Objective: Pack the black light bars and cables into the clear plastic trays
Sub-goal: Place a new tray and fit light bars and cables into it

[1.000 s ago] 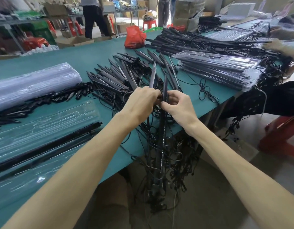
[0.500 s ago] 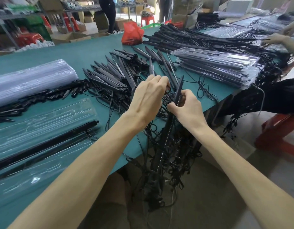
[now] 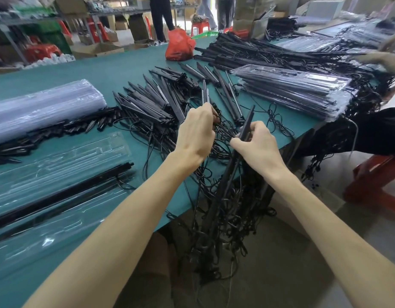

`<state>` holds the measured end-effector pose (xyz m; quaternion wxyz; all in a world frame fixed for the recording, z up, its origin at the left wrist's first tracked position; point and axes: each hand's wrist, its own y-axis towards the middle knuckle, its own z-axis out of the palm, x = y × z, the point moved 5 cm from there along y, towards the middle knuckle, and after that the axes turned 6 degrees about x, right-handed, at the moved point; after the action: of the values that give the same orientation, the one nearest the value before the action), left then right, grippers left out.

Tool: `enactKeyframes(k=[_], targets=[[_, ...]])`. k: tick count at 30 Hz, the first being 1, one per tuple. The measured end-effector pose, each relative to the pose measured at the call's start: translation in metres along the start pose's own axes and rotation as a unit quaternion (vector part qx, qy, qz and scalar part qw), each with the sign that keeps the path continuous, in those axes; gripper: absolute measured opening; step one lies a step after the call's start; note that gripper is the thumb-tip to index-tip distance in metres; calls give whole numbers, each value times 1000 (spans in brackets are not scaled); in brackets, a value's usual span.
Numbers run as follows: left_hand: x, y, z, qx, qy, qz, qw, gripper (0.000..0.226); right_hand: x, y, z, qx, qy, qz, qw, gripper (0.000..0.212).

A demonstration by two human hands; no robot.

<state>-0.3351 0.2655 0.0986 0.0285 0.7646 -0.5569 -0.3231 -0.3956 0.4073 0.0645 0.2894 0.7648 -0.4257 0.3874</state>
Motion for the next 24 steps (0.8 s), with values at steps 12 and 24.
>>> enactKeyframes(k=[12,24], targets=[[3,5,-16,46,-83,-25,995,26,8,-6,5,-106,-271,-128,948,45],[9,-2,-26,76,-115,1,991,25,98,12,-18,-125,-200,-259,937,15]])
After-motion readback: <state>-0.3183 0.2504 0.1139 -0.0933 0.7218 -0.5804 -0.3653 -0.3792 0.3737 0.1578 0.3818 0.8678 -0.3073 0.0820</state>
